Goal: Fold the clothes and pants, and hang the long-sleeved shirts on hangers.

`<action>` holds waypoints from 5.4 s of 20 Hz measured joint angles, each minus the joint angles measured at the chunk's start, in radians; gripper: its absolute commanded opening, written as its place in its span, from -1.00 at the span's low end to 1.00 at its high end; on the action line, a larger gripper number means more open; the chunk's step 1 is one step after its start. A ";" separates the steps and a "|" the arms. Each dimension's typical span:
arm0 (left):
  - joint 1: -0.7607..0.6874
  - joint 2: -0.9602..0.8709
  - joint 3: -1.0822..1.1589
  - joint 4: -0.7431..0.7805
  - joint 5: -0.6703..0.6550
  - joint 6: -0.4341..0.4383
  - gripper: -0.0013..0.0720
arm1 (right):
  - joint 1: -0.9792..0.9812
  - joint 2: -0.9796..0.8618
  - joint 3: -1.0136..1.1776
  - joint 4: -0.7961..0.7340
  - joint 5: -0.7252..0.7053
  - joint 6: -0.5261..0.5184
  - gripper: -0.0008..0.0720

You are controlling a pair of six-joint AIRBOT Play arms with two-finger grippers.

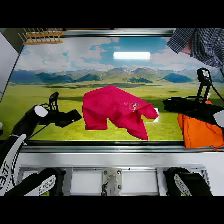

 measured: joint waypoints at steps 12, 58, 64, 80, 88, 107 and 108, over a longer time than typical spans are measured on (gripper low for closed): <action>-0.186 -0.221 0.132 -0.102 -0.040 0.104 -0.95 | 0.001 -0.192 -0.027 -0.021 0.073 0.000 0.68; 0.138 0.678 0.965 0.045 -0.167 -0.011 -0.95 | 0.022 0.261 0.590 0.136 -0.229 -0.156 -0.94; 0.138 0.362 0.965 -0.039 -0.232 -0.021 -0.95 | 0.022 0.037 0.590 0.132 -0.191 -0.102 -0.94; 0.194 -0.333 0.922 0.207 -0.384 0.025 0.72 | -0.084 -0.449 0.521 0.045 -0.137 -0.092 0.60; 0.146 0.009 0.258 0.380 -0.246 0.185 0.73 | -0.094 -0.264 0.159 0.005 -0.024 -0.093 0.60; 0.063 -0.237 0.397 0.570 -0.107 0.078 -0.95 | -0.047 -0.504 -0.261 0.134 -0.072 -0.047 -0.85; 0.063 -0.240 0.414 0.571 -0.109 0.076 -0.95 | -0.040 -0.513 -0.251 0.147 -0.085 -0.054 -0.93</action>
